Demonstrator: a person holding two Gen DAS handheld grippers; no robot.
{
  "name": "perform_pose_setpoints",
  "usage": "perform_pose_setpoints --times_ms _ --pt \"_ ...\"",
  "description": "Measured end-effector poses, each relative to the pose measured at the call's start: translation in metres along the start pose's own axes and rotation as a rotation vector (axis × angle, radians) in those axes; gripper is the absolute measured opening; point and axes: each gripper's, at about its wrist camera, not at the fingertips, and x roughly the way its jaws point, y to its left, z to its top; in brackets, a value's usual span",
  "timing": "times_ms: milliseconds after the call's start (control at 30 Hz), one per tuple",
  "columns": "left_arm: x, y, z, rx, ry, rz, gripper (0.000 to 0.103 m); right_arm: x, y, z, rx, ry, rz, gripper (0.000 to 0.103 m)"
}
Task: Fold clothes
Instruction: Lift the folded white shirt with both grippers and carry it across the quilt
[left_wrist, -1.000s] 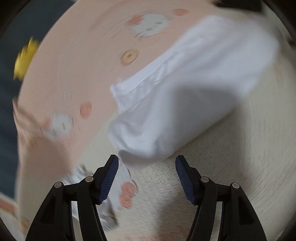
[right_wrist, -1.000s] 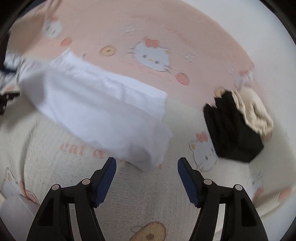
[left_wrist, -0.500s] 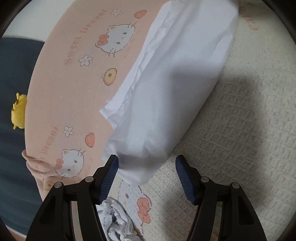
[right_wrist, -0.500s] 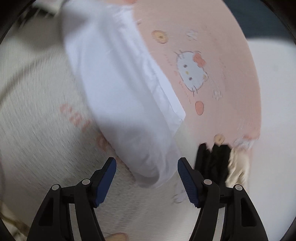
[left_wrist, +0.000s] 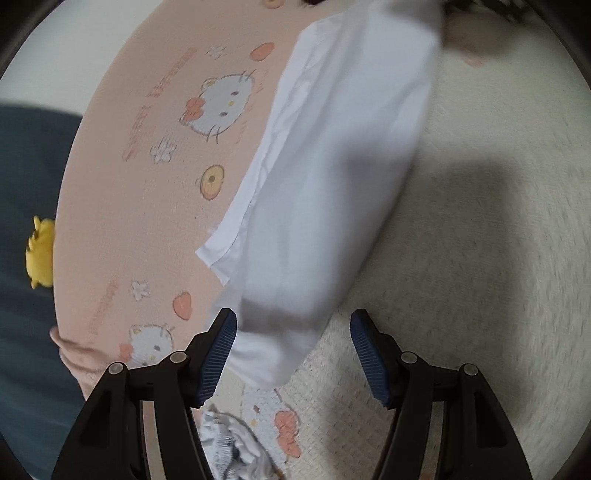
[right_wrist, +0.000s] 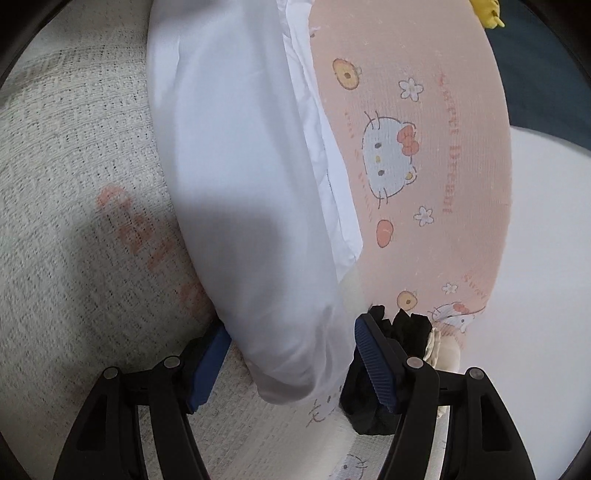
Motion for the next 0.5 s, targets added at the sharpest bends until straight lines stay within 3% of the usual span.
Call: perform_pose_setpoints --times_ms 267,500 --pt "-0.001 -0.01 -0.007 0.077 -0.038 0.121 0.062 0.004 -0.001 -0.018 -0.034 -0.022 -0.006 0.068" --pt "0.012 -0.005 0.015 0.054 -0.064 0.129 0.062 0.0 0.007 0.001 -0.126 -0.096 -0.061 0.068"
